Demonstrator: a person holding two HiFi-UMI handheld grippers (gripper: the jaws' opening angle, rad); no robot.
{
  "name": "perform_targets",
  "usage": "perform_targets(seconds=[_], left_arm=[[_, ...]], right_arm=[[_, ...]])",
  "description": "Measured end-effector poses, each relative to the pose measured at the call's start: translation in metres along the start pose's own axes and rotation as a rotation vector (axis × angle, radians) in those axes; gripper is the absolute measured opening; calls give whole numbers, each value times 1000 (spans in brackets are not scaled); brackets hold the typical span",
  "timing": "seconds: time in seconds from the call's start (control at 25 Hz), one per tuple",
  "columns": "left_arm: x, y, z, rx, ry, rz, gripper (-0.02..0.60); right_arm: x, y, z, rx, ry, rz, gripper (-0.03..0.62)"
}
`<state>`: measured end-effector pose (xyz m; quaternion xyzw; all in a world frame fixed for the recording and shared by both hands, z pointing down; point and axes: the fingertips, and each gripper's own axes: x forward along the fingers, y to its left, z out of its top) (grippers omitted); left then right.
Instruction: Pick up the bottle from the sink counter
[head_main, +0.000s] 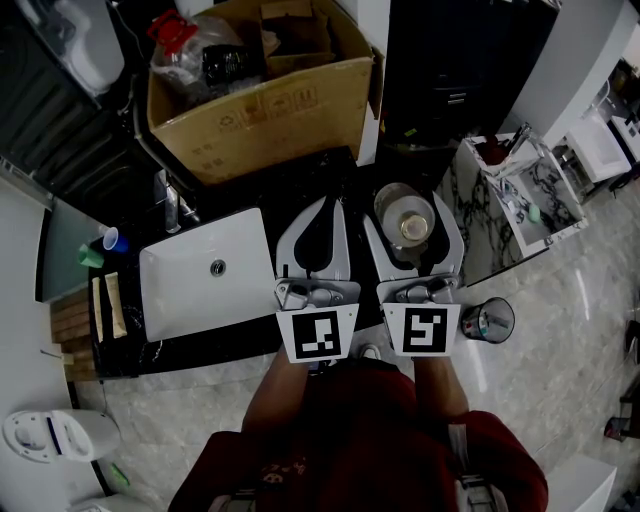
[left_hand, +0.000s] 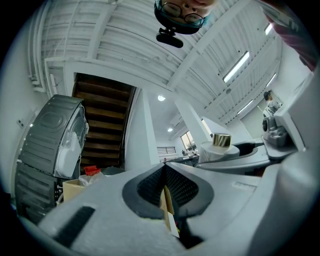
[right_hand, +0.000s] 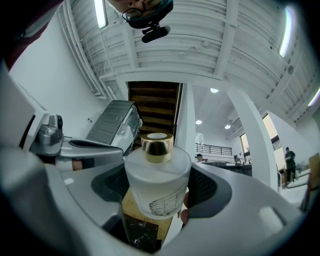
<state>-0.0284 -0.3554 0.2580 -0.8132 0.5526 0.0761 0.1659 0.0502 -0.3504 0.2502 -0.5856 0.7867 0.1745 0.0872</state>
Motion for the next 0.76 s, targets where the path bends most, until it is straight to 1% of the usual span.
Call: perform_targets(seconds=[0.12,0.52,0.76], left_arm=[[-1,1,0,-23,-3,7,3],[-4,1,-1,-17,-5,1,3],[-4,3,-3,-44,-7,14,3]], right_arm=[[0,0,0,1,3,-3,336],[-1,1,0,-1,6,-7,336],[-1,2,-1,-3,1,-8,336]])
